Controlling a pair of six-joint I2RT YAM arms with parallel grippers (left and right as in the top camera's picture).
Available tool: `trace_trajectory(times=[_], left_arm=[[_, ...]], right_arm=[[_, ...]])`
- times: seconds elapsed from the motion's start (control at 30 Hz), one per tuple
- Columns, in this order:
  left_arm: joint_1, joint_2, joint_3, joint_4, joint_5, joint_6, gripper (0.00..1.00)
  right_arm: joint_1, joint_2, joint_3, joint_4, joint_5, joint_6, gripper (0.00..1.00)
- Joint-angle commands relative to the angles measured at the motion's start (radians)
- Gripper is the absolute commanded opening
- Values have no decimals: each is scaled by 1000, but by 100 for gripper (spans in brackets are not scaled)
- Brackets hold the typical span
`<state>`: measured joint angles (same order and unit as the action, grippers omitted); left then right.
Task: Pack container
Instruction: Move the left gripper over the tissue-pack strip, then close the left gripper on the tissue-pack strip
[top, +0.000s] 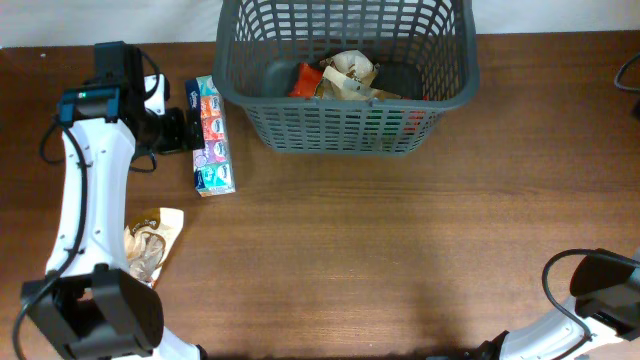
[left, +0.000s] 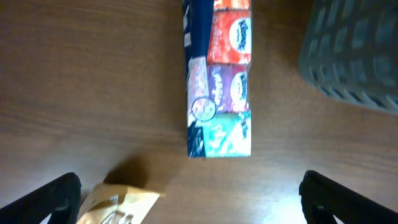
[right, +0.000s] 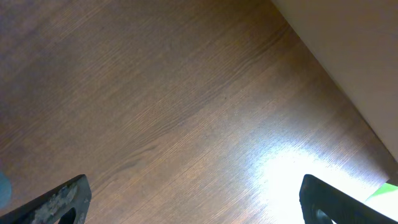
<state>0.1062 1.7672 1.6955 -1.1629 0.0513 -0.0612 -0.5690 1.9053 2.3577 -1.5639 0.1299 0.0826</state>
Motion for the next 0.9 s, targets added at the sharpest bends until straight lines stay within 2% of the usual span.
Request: trace_trajectory(times=[0.0, 0.4, 0.57, 0.87], left_arm=[[2, 43, 8, 25, 59, -22, 100], [-1, 208, 8, 51, 58, -13, 100], [-6, 280, 8, 62, 58, 32, 99], [-68, 312, 8, 120, -34, 39, 100]], right_arm=[[-1, 5, -5, 0, -6, 11, 99], [-1, 5, -5, 0, -6, 11, 99], [-1, 5, -5, 0, -6, 11, 99], [-1, 5, -5, 0, -6, 11, 99]])
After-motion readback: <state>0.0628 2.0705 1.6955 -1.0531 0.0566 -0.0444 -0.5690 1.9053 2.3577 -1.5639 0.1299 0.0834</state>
